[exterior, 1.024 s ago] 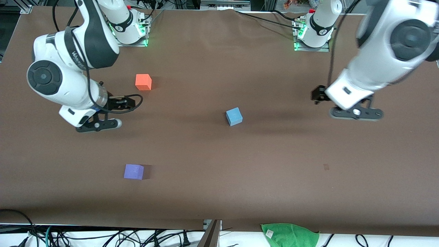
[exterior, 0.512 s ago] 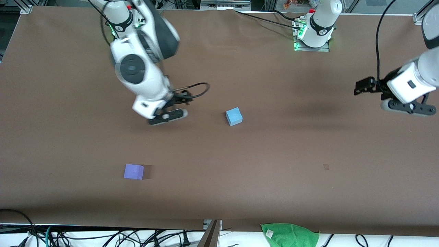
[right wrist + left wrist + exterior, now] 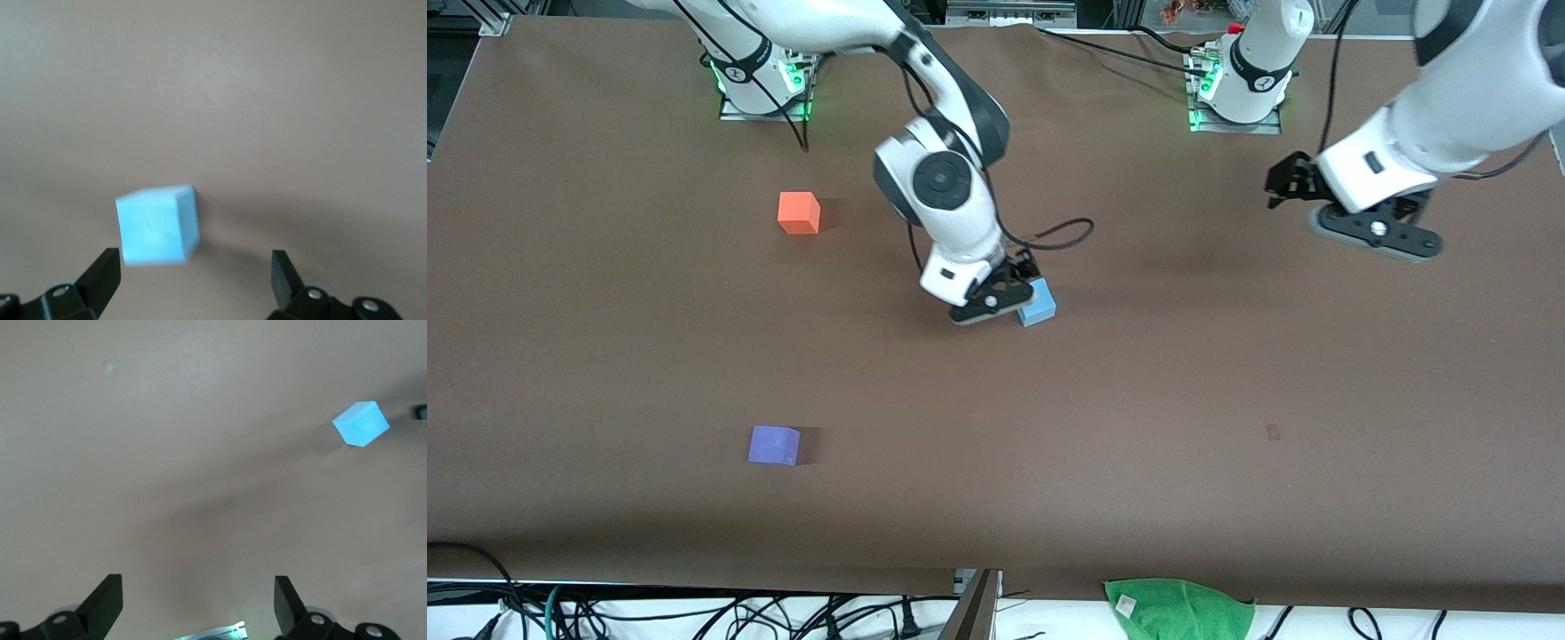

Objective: Place blue block between orange and purple blocks
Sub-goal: 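Lift the blue cube with the right gripper toward the purple cube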

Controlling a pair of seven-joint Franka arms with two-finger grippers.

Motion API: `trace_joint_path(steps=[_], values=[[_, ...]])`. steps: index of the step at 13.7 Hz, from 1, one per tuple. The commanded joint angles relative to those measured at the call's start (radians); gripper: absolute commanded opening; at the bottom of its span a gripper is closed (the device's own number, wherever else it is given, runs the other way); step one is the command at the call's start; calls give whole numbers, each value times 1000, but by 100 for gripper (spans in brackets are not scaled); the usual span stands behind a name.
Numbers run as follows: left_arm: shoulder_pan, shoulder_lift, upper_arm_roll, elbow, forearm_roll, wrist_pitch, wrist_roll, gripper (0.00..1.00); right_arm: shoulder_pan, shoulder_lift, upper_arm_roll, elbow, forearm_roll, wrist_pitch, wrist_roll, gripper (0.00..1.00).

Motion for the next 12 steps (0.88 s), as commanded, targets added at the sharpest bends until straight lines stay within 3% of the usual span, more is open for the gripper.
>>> trace_joint_path(steps=[1, 4, 8, 12], values=[[4, -4, -72, 10, -9, -40, -78, 100, 62, 119, -18, 113, -46, 71, 144, 100], [7, -4, -83, 10, -12, -48, -103, 100, 93, 150, -16, 110, -113, 89, 218, 100], [16, -18, -83, 13, -13, -152, -92, 100, 110, 173, -16, 109, -174, 97, 221, 100], [24, -18, -78, 16, -7, -231, -103, 100, 110, 173, -16, 106, -195, 97, 221, 96]])
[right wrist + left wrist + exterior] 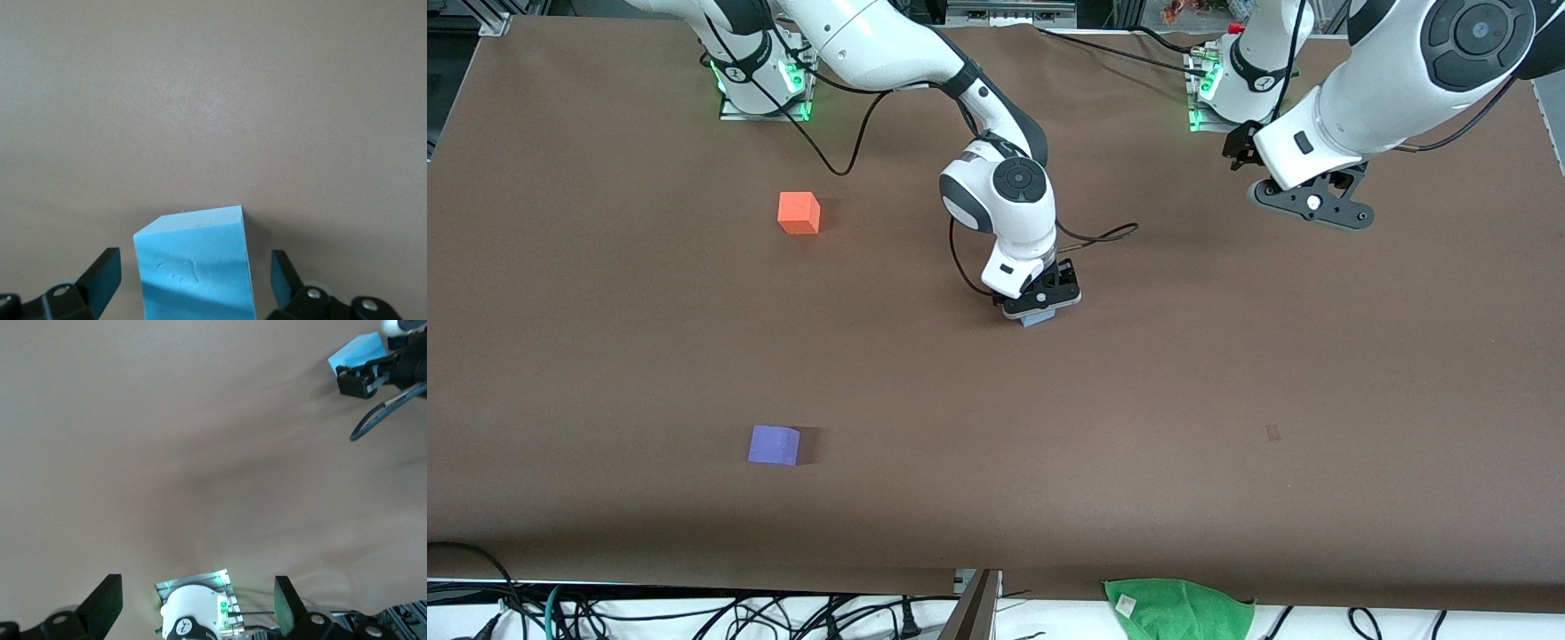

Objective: Place blue block between orange and purple blocks
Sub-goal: 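Lift the blue cube with the right gripper toward the purple cube, then lower the blue cube between the orange and purple cubes, open the right gripper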

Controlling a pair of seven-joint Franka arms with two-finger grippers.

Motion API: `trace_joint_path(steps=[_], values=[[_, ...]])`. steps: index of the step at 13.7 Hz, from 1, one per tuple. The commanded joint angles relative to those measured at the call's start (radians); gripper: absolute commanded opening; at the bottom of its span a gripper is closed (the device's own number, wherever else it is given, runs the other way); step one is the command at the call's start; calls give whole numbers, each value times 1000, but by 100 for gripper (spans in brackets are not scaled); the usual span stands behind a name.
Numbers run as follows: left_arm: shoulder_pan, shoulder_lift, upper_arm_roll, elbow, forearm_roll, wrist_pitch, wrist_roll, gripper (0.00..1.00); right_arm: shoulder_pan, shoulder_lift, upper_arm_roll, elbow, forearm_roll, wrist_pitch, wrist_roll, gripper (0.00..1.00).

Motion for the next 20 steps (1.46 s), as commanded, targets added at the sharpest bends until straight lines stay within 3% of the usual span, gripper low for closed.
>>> trace_joint_path(steps=[1, 4, 6, 8, 11, 13, 17, 20], values=[[11, -12, -5, 10, 3, -51, -19, 100, 12, 14, -11, 22, -16, 3, 19, 85], [17, 30, 11, 14, 8, -27, -53, 100, 7, 11, -13, 19, -15, 2, 20, 57], [32, 9, 10, 56, 45, -56, -60, 100, -3, 2, -13, 19, -13, -3, 15, 47], [35, 12, 16, 77, 133, -57, -55, 100, -42, -27, -22, 10, -8, -7, 4, 46], [83, 28, 17, 74, 122, -53, -46, 100, -117, -140, -28, -60, -5, -76, -13, 46], [81, 34, 14, 80, 118, -53, -44, 100, -196, -246, -28, -161, -4, -138, -77, 46], [76, 20, -10, 80, 118, -76, -41, 100, -393, -437, -31, -445, 4, -133, -304, 46], [124, 21, 5, 96, 118, -73, 59, 100, -538, -483, -31, -553, 8, -107, -459, 46]])
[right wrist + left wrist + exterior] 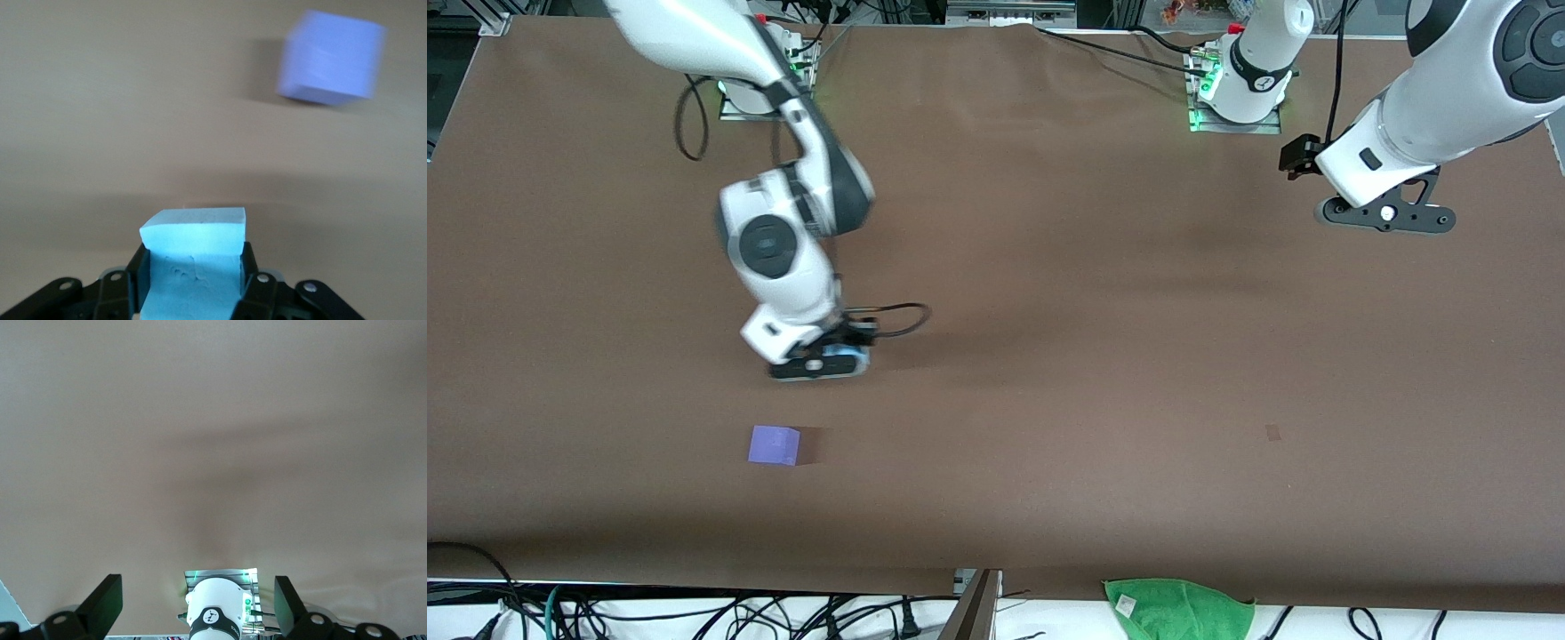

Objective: Place blue block between orange and purple blocks
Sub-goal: 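Lower the blue cube between the orange and purple cubes, open the right gripper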

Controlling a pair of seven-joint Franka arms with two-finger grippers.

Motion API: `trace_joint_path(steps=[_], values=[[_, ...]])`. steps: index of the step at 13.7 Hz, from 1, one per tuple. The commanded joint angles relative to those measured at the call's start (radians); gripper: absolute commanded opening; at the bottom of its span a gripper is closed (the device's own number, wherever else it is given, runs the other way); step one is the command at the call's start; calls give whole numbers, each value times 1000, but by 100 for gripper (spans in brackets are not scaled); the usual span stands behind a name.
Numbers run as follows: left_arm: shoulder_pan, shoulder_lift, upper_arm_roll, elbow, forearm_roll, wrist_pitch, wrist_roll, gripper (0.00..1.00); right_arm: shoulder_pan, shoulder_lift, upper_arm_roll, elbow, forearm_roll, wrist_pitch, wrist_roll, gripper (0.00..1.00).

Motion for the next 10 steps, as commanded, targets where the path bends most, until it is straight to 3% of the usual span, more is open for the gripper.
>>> trace_joint_path(steps=[1, 3, 6, 10], values=[[78, -1, 6, 28, 6, -18, 152, 100, -102, -67, 21, -135, 20, 42, -80, 46], [172, -3, 6, 45, -49, -7, 222, 100, -109, -85, 15, -200, 69, 74, -75, 46], [211, 11, 9, 44, -50, 40, 223, 100, -109, -106, 9, -317, 86, 203, -63, 46], [234, 12, 1, 25, -50, 103, 223, 100, -109, -96, 9, -339, 98, 245, -63, 46]])
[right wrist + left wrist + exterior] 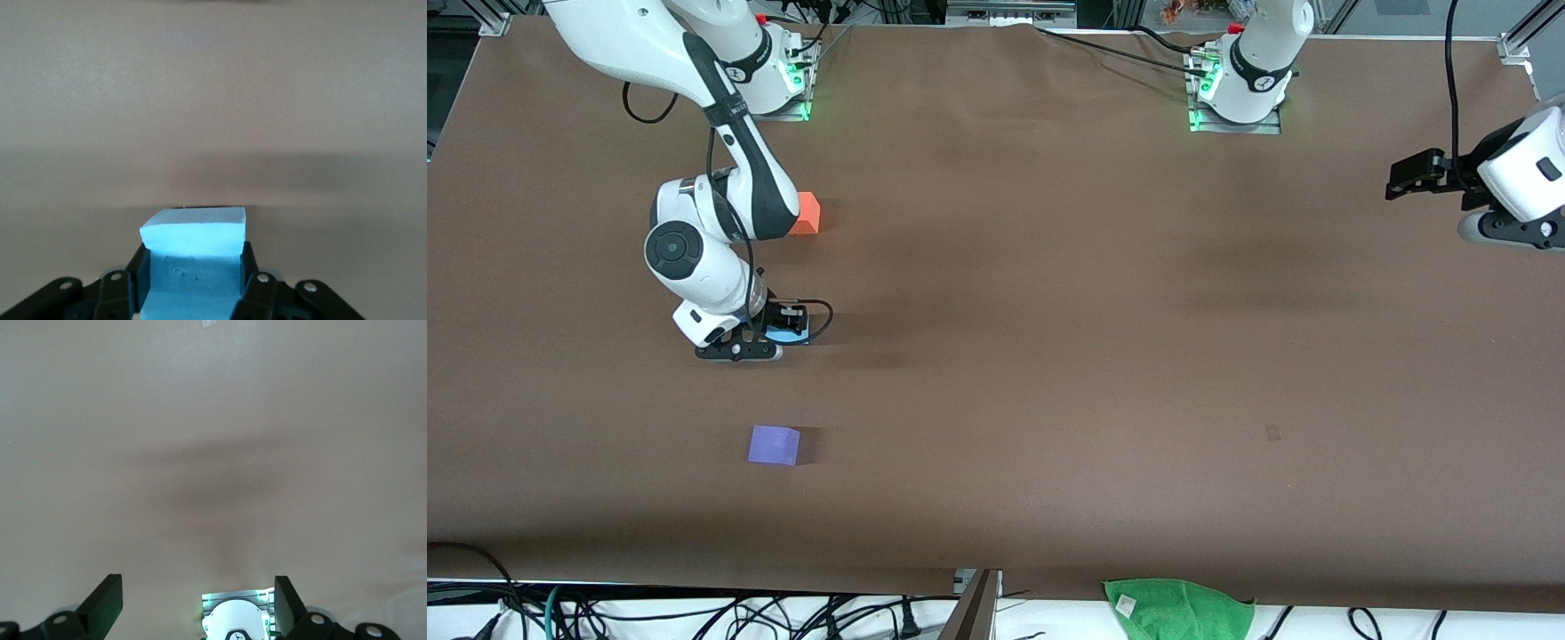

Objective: Place blue block between orange and purple blocks
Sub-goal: 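Lower the blue cube between the orange and purple cubes, open the right gripper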

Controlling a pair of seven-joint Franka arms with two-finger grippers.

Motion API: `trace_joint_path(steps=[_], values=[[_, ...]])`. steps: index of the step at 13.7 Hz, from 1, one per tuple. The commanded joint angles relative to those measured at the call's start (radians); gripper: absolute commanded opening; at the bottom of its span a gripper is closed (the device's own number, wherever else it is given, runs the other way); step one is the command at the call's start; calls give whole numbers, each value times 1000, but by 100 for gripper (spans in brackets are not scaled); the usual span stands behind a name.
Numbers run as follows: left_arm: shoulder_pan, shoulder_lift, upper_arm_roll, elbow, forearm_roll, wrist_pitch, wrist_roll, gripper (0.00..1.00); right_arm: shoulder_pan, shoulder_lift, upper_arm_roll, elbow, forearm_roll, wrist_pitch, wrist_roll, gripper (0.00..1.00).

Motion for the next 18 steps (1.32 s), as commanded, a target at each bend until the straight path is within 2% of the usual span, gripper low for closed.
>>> trace_joint_path(steps=[1, 2, 3, 5, 9, 10, 11, 12, 13, 14, 16, 18], values=[[9, -5, -20, -15, -15, 43, 17, 100, 0, -33, 4, -47, 33, 39, 5, 47], [3, -7, -32, -24, -15, 44, 15, 100, 0, -33, 4, -52, 35, 43, 5, 50], [4, -10, -64, -31, -13, 43, 12, 100, 0, -28, 4, -52, 35, 45, 5, 63], [4, -14, -84, -41, -10, 44, -12, 100, -5, -28, 2, -50, 35, 45, 5, 77], [4, -74, -93, -31, -12, 25, -11, 100, -5, -45, 2, -41, 35, 29, 3, 85], [0, -77, -80, -34, -12, 23, -9, 100, -5, -57, 2, -31, 35, 26, -6, 94], [-62, -77, -32, -32, -12, 28, -14, 100, -5, -66, 1, -23, 33, 25, -15, 99], [-144, -76, 74, -31, -15, 41, -11, 100, -5, -92, -1, -15, 32, 13, -21, 99], [-173, -80, 124, -34, -15, 52, -11, 100, -5, -111, -1, 0, 29, -12, -23, 99], [-193, -91, 143, -41, -15, 55, -12, 100, -5, -121, -3, 34, 27, -65, -23, 99], [-280, -102, 254, -49, -26, 57, -15, 100, -5, -122, -3, 151, 27, -238, -21, 99], [-304, -102, 270, -54, -26, 86, -17, 100, -5, -126, -4, 247, 15, -381, -36, 99]])
